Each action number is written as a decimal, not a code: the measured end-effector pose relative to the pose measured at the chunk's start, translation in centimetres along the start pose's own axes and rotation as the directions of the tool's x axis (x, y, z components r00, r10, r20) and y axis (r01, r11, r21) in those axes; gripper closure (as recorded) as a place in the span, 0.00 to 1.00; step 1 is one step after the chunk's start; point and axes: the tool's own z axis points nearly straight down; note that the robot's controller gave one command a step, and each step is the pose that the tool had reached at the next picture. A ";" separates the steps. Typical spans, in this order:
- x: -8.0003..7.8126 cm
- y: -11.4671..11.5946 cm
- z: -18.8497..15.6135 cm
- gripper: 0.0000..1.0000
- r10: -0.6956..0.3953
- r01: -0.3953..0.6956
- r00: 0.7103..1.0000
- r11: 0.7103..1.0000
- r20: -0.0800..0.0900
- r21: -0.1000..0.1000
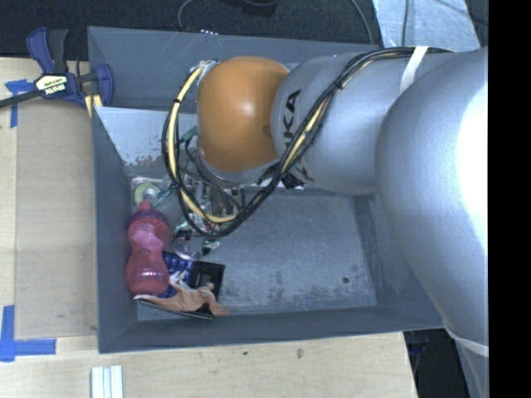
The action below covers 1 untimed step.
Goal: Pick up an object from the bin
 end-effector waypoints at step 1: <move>-0.1 -0.1 -0.5 0.00 0.003 -0.003 1.000 1.000 0.007 -0.001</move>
Offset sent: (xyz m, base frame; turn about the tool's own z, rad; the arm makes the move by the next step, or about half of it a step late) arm -0.0206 -0.0734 -0.0593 0.1321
